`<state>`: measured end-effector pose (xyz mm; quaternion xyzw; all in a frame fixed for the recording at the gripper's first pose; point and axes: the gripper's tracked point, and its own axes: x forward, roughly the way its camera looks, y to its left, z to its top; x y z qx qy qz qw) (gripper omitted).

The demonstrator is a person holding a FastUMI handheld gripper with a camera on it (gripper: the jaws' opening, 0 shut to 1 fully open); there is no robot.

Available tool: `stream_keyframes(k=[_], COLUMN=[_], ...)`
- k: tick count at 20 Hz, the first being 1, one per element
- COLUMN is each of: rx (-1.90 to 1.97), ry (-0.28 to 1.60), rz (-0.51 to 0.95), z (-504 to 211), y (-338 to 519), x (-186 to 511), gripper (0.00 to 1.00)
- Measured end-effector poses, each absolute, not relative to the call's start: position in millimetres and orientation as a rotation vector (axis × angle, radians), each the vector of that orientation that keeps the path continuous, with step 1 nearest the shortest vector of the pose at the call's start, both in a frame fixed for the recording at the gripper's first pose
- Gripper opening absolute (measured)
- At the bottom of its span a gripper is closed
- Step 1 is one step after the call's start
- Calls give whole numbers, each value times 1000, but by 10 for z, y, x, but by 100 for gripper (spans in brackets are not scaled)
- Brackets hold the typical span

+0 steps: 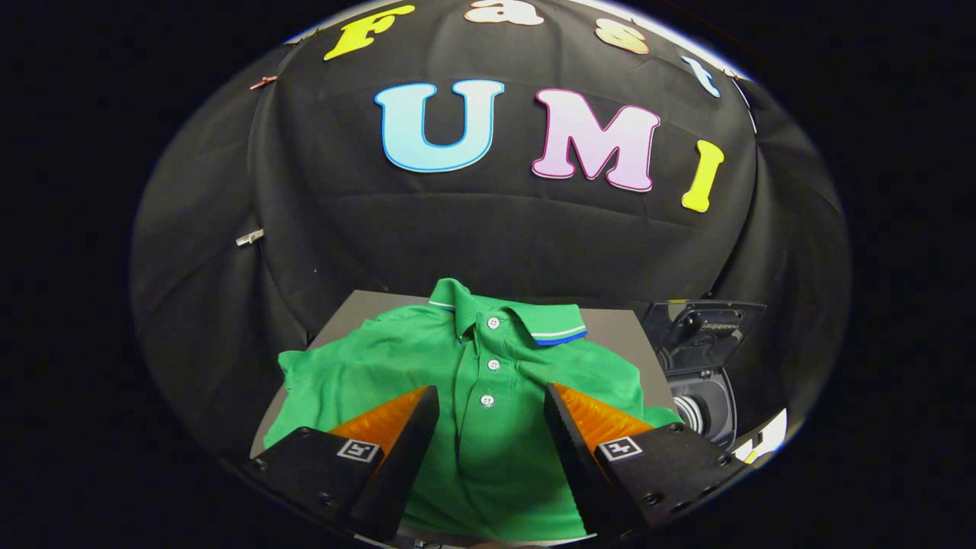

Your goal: Put the clothes into the washing machine and then close the washing machine lid.

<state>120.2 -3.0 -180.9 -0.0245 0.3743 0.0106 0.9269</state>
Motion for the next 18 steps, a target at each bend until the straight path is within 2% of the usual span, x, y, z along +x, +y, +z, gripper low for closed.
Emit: stream_keyframes(k=[3,11,12,15,17,18], rx=[-31,-60,-51,-40,-53,-33], ry=[884,818,845,884,871,867], rz=[30,32,-2,-70,-60,-50], z=[-2116,-2109,-2082,-2143,-2124,-2079], y=[-8,-53,-99,-243,-243,-247], x=[1117,1106,1090,1080,1063,1041], gripper=[90,90,85,40,39,33])
